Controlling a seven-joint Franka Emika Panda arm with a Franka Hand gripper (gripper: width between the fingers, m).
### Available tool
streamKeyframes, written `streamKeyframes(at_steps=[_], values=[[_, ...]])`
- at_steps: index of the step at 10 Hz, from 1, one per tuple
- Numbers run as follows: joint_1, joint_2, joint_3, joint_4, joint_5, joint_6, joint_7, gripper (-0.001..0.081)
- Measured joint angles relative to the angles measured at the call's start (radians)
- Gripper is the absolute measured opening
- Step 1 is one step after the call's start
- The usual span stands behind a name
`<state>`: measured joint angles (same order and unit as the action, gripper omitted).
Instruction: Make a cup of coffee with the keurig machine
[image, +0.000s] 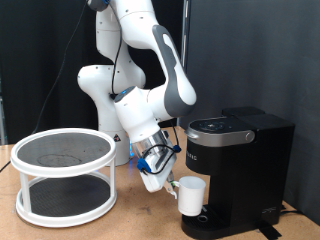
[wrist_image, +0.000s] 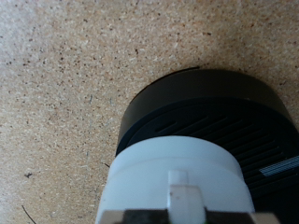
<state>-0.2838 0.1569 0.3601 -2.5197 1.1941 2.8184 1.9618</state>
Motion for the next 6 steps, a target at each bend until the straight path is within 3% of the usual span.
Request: streamKeyframes(at_steps=[6], values=[[0.0,0.049,0.042,0.024,0.011,0.025,0.0,0.0005]])
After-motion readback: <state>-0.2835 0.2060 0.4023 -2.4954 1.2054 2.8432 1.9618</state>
